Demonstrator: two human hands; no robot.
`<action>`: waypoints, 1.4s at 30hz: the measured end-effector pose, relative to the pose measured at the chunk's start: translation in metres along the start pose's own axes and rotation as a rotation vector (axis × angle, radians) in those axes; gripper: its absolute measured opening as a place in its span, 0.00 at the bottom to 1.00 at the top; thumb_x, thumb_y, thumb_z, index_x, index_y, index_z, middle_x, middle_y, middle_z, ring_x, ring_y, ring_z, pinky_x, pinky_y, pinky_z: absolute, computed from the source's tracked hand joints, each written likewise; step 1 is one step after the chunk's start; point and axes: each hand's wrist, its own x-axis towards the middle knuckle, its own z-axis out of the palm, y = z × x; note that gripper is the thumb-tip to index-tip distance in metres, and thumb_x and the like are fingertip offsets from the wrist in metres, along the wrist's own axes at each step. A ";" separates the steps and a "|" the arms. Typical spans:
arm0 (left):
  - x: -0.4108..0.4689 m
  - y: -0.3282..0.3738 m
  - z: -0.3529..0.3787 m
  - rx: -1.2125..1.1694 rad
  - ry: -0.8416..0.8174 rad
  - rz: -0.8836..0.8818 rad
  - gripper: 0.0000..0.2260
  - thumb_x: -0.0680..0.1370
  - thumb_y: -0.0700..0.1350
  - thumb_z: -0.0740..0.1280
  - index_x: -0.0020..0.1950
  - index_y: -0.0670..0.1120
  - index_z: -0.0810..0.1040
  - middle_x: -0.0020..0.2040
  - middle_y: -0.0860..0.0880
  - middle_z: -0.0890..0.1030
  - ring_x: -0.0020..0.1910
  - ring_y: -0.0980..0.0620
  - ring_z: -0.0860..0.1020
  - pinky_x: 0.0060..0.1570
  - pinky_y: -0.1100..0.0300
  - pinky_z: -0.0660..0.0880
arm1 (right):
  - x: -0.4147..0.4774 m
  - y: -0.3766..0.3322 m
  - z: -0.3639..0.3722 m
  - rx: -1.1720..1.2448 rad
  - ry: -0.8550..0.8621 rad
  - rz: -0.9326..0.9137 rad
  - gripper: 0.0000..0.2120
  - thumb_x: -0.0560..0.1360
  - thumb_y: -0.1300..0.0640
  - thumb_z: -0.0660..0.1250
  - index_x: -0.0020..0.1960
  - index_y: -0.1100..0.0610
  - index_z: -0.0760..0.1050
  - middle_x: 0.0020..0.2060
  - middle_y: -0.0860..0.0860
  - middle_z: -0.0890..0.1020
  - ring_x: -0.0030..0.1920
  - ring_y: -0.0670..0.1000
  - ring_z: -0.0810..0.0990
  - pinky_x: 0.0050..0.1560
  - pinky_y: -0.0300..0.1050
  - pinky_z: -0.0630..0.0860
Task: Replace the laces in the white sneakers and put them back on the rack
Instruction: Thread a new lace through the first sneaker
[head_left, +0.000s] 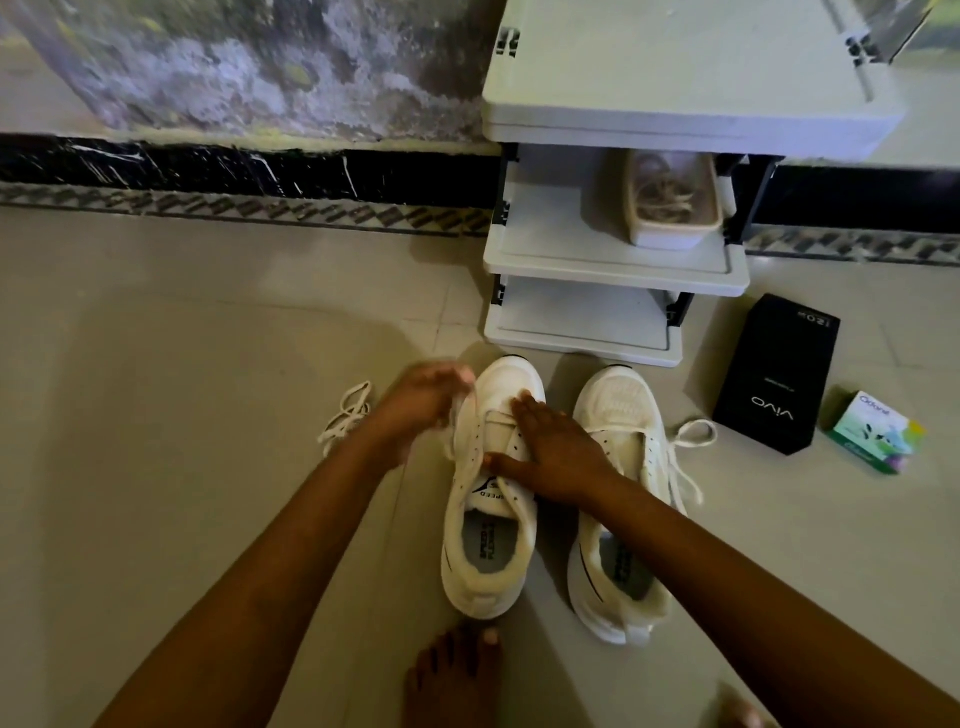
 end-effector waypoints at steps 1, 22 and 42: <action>-0.002 0.013 -0.010 -0.343 -0.002 0.041 0.13 0.79 0.40 0.59 0.36 0.45 0.75 0.27 0.54 0.72 0.27 0.57 0.67 0.27 0.66 0.66 | -0.001 -0.001 0.000 0.004 0.000 0.000 0.41 0.75 0.34 0.55 0.77 0.53 0.40 0.77 0.51 0.44 0.76 0.53 0.46 0.74 0.50 0.47; 0.007 -0.016 -0.003 0.434 -0.053 -0.055 0.10 0.80 0.45 0.61 0.39 0.46 0.74 0.38 0.48 0.74 0.39 0.51 0.71 0.36 0.61 0.66 | 0.000 -0.003 0.003 -0.013 0.013 0.008 0.41 0.76 0.34 0.55 0.77 0.53 0.41 0.77 0.51 0.44 0.76 0.52 0.46 0.74 0.49 0.46; -0.008 0.037 -0.001 0.377 -0.251 0.222 0.16 0.77 0.44 0.66 0.64 0.52 0.73 0.63 0.54 0.76 0.63 0.57 0.72 0.61 0.58 0.70 | -0.018 -0.029 -0.115 0.607 0.060 -0.148 0.14 0.80 0.54 0.59 0.38 0.54 0.76 0.31 0.45 0.74 0.36 0.46 0.72 0.40 0.38 0.71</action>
